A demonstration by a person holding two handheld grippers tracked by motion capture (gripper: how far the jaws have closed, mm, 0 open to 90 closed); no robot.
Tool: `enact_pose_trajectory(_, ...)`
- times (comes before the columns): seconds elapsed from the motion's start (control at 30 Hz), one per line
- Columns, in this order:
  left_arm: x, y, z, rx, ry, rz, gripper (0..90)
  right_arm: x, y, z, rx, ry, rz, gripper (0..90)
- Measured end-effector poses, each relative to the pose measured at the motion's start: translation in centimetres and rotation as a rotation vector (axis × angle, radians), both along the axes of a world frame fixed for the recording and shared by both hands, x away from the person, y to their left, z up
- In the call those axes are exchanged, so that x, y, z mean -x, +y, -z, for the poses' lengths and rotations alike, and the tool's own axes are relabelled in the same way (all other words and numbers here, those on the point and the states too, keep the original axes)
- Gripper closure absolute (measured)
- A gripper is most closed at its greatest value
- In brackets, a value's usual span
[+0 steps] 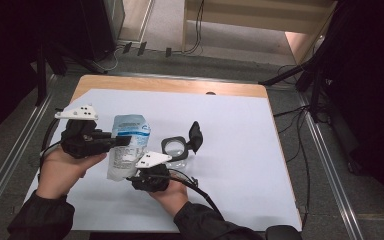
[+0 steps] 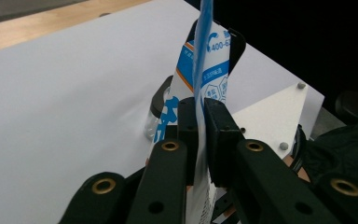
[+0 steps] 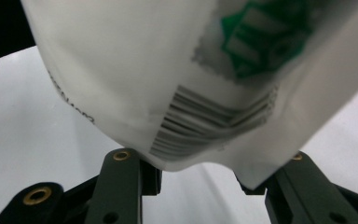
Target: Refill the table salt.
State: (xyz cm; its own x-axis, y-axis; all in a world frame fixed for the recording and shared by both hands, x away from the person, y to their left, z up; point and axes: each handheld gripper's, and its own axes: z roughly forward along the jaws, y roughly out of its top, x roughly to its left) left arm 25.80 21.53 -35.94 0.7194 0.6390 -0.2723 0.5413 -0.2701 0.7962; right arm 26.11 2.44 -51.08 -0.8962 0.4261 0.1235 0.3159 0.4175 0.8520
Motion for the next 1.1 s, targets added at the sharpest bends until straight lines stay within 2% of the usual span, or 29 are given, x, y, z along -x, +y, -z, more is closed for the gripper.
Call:
enact_pose_trajectory(0.13, -0.5, -0.5, 0.6, -0.002, 0.008, 0.009, 83.3, 0.0, -0.4, 0.3, -0.007, 0.014, 0.000, 61.2)
enact_pose_trajectory(0.23, -1.0, -0.8, 1.1, 0.013, 0.018, 0.014, 80.6, 0.1, -0.6, 0.1, -0.016, 0.020, -0.004, 61.3)
enact_pose_trajectory(0.37, -1.3, -1.2, 1.4, 0.009, 0.019, 0.023, 88.2, 0.5, -0.7, 0.0, -0.017, 0.013, -0.028, 61.2)
enact_pose_trajectory(0.5, -1.6, -1.7, 1.5, -0.005, 0.031, 0.016, 90.0, 0.7, -0.7, 0.1, -0.018, 0.015, -0.025, 60.1)
enact_pose_trajectory(0.6, -1.7, -2.3, 1.6, -0.031, 0.025, 0.003, 90.0, 0.9, -0.8, 0.1, -0.019, 0.013, -0.028, 58.0)
enact_pose_trajectory(0.7, -1.9, -2.6, 1.7, -0.032, 0.029, 0.018, 89.9, 1.1, -0.9, 0.0, -0.009, -0.001, -0.028, 57.8)
enact_pose_trajectory(0.87, -2.2, -2.9, 1.9, -0.034, 0.041, 0.040, 89.1, 1.0, -1.1, 0.1, -0.010, 0.019, -0.031, 59.5)
enact_pose_trajectory(0.93, -2.3, -3.0, 2.0, -0.025, 0.043, 0.061, 86.8, 1.0, -1.3, 0.1, -0.012, 0.025, -0.030, 59.6)
enact_pose_trajectory(1.1, -2.5, -3.0, 2.5, -0.045, 0.050, 0.118, 80.4, 0.9, -1.6, 0.3, -0.040, 0.046, -0.026, 59.8)
